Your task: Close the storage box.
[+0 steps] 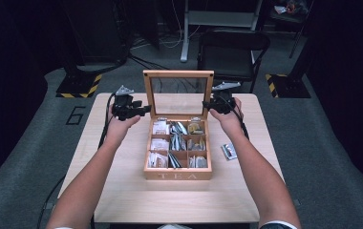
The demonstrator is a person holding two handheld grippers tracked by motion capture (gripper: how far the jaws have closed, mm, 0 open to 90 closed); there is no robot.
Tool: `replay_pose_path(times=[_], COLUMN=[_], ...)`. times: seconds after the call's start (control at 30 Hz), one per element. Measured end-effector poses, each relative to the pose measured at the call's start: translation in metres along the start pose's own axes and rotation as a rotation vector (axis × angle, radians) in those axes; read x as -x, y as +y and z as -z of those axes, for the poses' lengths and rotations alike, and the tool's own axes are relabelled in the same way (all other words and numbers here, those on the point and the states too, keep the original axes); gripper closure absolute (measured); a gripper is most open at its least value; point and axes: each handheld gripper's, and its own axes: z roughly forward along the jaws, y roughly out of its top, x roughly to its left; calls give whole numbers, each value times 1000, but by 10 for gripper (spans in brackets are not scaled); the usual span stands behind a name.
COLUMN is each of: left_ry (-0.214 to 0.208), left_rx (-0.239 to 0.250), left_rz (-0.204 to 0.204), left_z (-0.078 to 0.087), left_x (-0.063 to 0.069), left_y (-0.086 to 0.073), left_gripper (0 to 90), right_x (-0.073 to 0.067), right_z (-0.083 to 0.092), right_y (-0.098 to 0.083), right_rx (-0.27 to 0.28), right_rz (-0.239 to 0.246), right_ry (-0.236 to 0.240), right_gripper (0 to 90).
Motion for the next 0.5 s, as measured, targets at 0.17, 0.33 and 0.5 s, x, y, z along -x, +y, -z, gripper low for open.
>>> replay_pose_path(times=[0.17, 0.33, 0.5], left_ry=[12, 28, 13], left_rx=[10, 14, 30], left_rz=[-41, -53, -54], left_z=[0, -2, -8], left_x=[2, 3, 2], left_y=[11, 19, 30], left_gripper=[503, 512, 525], right_x=[-2, -3, -2], right_z=[0, 0, 1], right_y=[-1, -2, -2], right_rx=[6, 10, 13], right_rz=[5, -2, 21], right_ry=[-7, -11, -12], right_gripper=[650, 650, 650])
